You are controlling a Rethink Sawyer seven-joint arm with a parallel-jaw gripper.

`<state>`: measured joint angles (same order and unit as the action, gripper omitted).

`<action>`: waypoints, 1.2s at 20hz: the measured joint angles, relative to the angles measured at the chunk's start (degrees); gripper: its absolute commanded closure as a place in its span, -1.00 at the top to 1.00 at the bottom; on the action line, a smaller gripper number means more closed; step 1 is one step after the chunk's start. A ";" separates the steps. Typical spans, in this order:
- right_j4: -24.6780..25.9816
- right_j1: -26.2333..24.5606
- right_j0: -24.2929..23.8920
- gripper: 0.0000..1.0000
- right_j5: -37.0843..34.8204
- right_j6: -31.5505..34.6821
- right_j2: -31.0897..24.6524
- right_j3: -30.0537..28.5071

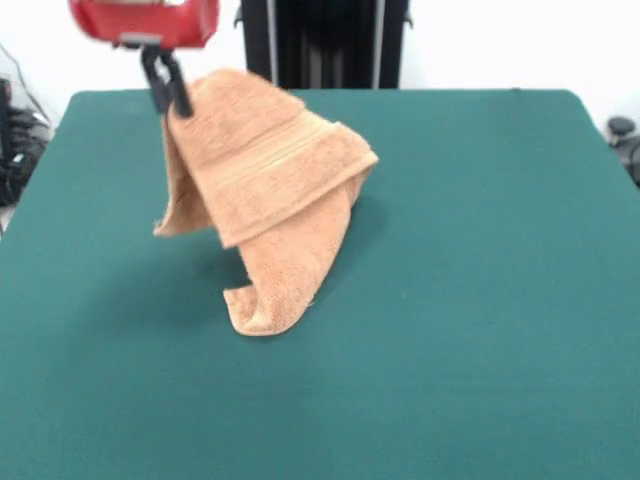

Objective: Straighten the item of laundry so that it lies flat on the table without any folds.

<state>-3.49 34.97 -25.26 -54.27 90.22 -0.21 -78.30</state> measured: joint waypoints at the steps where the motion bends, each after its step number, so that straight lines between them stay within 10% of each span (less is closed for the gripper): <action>1: 0.31 -0.91 -0.24 -1.00 -0.07 0.00 -0.07 0.91; 24: 5.75 -15.37 -1.00 -1.00 -3.11 -0.01 -3.26 17.68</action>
<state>2.26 19.60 -26.26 -57.38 90.21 -3.48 -60.62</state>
